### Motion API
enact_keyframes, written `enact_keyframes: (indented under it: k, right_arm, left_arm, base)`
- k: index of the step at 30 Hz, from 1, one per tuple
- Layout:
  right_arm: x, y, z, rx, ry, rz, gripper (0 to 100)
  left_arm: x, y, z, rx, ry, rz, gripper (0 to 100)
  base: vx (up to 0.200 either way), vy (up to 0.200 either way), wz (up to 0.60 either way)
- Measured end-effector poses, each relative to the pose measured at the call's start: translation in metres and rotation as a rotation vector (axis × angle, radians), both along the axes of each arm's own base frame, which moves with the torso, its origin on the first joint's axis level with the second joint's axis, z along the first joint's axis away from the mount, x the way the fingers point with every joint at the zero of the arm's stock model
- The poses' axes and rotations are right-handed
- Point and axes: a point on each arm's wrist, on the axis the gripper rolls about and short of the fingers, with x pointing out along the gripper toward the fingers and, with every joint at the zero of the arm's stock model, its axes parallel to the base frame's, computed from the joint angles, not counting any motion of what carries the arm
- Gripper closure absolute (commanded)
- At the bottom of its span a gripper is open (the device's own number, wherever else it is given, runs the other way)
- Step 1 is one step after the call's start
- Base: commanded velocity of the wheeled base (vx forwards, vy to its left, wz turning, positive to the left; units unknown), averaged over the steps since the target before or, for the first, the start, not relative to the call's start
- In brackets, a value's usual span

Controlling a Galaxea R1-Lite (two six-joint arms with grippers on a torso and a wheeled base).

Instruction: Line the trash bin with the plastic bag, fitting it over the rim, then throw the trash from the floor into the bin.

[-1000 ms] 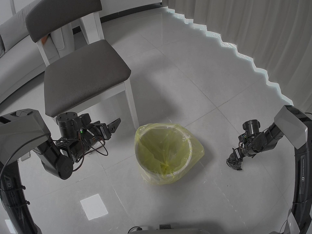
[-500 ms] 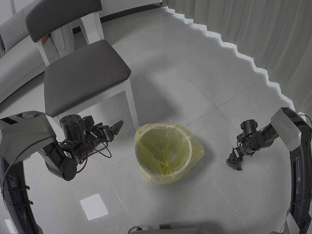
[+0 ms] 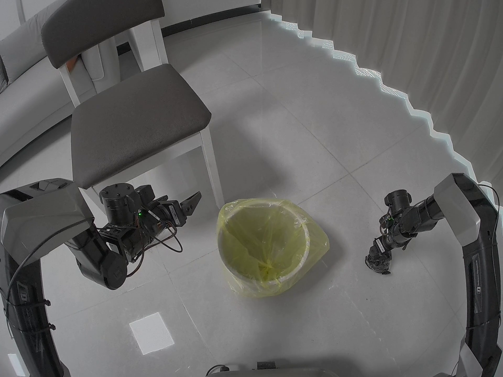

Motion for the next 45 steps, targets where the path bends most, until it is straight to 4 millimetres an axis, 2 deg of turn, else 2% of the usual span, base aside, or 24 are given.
enact_keyframes:
  k: [1, 14, 19, 22, 28, 33, 39, 42, 45]
  right_arm:
    - [0.001, 0.000, 0.000, -0.002, -0.003, 0.003, 100]
    - [0.004, 0.000, -0.002, -0.004, -0.007, 0.007, 100]
    - [-0.003, 0.000, -0.002, -0.003, 0.012, 0.008, 100]
    - [-0.009, 0.002, 0.007, -0.001, 0.008, 0.011, 100]
    - [-0.028, 0.009, 0.051, 0.004, -0.046, 0.031, 100]
    - [-0.047, 0.028, 0.105, 0.009, -0.135, 0.077, 100]
    - [-0.081, 0.070, 0.185, 0.029, -0.299, 0.191, 100]
    - [-0.103, 0.100, 0.216, 0.049, -0.369, 0.278, 100]
    - [-0.124, 0.128, 0.236, 0.070, -0.420, 0.364, 100]
  left_arm:
    - [0.000, 0.000, 0.000, 0.000, -0.001, 0.000, 0]
    - [0.002, 0.002, 0.000, -0.003, -0.006, 0.004, 0]
    - [0.002, 0.002, 0.000, -0.003, -0.005, 0.004, 0]
    - [0.001, 0.003, 0.000, -0.003, -0.004, 0.005, 0]
    - [-0.001, 0.004, 0.001, -0.008, -0.011, 0.007, 0]
    - [-0.007, 0.006, 0.003, -0.011, -0.016, 0.006, 0]
    - [-0.020, 0.009, 0.000, 0.009, 0.009, 0.017, 0]
    - [-0.026, 0.012, -0.002, 0.024, 0.022, 0.031, 0]
    - [-0.030, 0.014, -0.003, 0.045, 0.028, 0.046, 0]
  base:
    - [0.000, 0.000, 0.00]
    - [0.000, 0.000, 0.00]
    - [0.000, 0.000, 0.00]
    - [0.000, 0.000, 0.00]
    - [0.000, 0.000, 0.00]
    - [0.000, 0.000, 0.00]
    - [0.000, 0.000, 0.00]
    - [0.000, 0.000, 0.00]
    - [0.000, 0.000, 0.00]
